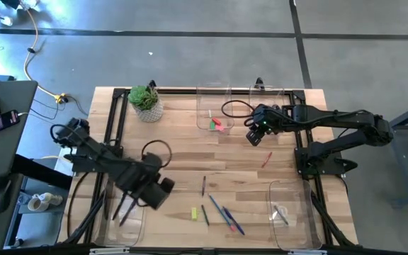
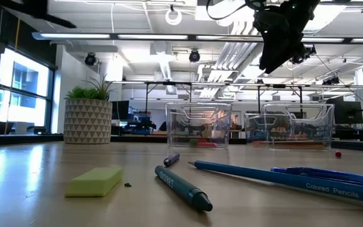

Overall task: Sort crayons/erasers/pens/pencils in bins
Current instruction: Put the black pen into the bottom left transparent bin

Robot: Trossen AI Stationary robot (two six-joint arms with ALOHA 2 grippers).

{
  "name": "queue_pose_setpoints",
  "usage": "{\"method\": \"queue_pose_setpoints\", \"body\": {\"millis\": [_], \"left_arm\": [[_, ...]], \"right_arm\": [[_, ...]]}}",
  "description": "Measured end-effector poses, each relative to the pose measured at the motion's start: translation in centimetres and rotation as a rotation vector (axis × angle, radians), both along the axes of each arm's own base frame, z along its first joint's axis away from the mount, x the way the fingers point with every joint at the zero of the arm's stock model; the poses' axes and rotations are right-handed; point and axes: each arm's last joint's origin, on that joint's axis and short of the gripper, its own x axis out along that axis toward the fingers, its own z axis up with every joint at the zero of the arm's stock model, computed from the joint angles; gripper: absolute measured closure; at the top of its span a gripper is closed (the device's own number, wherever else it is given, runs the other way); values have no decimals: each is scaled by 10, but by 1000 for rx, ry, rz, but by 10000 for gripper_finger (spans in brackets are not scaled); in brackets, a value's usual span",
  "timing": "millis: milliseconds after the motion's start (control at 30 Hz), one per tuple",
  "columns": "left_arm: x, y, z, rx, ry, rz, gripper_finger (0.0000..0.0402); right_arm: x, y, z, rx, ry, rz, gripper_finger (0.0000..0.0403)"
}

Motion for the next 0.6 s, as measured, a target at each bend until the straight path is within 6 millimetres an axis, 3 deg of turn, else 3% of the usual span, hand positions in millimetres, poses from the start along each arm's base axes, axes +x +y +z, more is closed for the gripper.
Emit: {"method": "queue_pose_setpoints", "body": {"millis": [433,600], "left_arm": [[-53,-56,-37,-49,73,219,397],[-69,-73,-47,-95,109,207,397]], "right_arm": [[4,-1,3,-8,-49,0,242],[6,-1,4,-11,-70,0,242]]}}
